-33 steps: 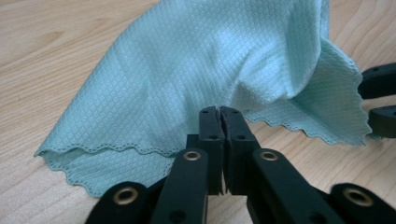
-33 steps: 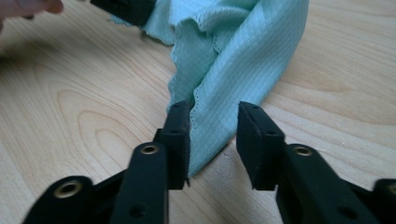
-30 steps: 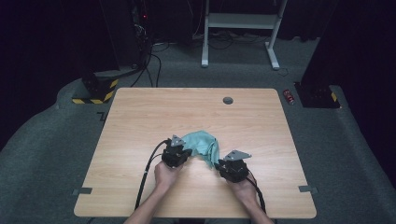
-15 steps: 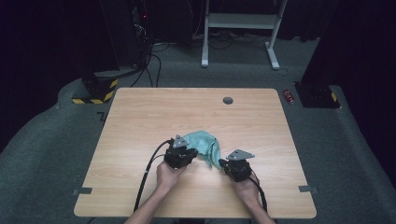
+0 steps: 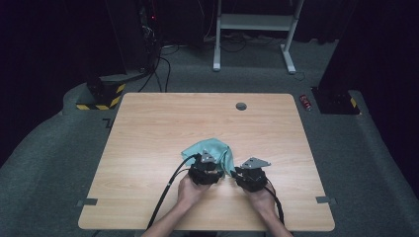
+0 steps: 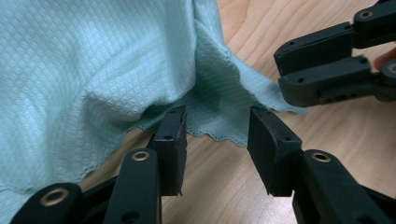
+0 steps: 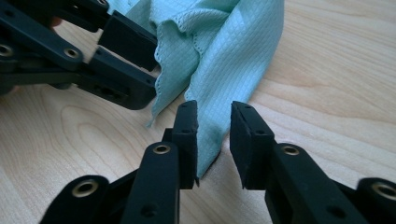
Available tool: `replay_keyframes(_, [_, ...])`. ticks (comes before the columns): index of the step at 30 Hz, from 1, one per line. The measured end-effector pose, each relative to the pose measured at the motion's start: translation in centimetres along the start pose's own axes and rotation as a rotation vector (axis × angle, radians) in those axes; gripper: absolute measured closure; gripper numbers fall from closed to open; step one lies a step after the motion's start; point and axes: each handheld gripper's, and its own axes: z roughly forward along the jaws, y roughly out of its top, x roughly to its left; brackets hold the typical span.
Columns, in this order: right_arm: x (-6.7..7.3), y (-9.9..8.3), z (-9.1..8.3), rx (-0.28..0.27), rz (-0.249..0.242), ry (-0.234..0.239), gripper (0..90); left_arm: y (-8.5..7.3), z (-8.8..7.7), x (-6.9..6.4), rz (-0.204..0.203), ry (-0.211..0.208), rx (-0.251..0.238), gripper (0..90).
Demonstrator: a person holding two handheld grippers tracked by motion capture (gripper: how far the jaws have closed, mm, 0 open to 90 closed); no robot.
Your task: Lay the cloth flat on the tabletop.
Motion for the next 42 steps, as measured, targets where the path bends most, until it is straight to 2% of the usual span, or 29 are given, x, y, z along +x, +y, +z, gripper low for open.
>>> replay_keyframes(5, [0.1,-0.1,0.2,0.01,-0.011,0.002,71.1,0.1,0.3,-0.2,0.011,0.017,0.006,58.0])
replay_keyframes(8, [0.3,-0.2,0.6,0.035,-0.019,-0.012,76.1,0.2,0.4,-0.3,0.031,0.044,0.013,63.7])
replay_keyframes(14, [0.3,-0.2,0.7,0.032,-0.033,-0.024,86.3,0.5,0.5,-0.3,0.06,0.073,0.026,72.5])
replay_keyframes(16, [0.2,-0.2,0.7,0.032,-0.03,-0.029,89.0,0.6,0.5,-0.2,0.074,0.09,0.034,79.0])
replay_keyframes(20, [0.1,-0.2,0.6,0.026,-0.027,-0.036,89.7,0.6,0.5,0.3,0.068,0.078,0.031,89.9])
replay_keyframes(28, [-0.3,0.1,-0.1,0.0,-0.013,-0.047,89.9,0.5,0.3,0.4,0.074,0.079,0.036,90.0])
replay_keyframes(34, [-0.9,0.0,-0.6,-0.013,0.005,-0.058,89.8,0.0,-0.6,1.1,0.062,0.09,0.045,90.0])
replay_keyframes(37, [-1.0,0.0,-0.5,-0.016,0.002,-0.054,89.6,-0.1,-1.5,0.8,0.069,0.051,-0.006,89.1])
replay_keyframes(39, [-0.8,0.0,-0.4,-0.014,0.003,-0.053,89.5,0.0,-1.5,0.6,0.065,0.04,-0.01,77.3])
replay_keyframes(40, [-0.8,0.0,-0.3,-0.012,0.001,-0.052,89.5,0.2,-1.2,0.2,0.063,0.024,-0.007,73.0])
replay_keyframes(42, [-0.7,0.0,-0.2,-0.012,-0.002,-0.054,89.4,0.3,-0.6,-0.1,0.06,0.019,0.004,65.6])
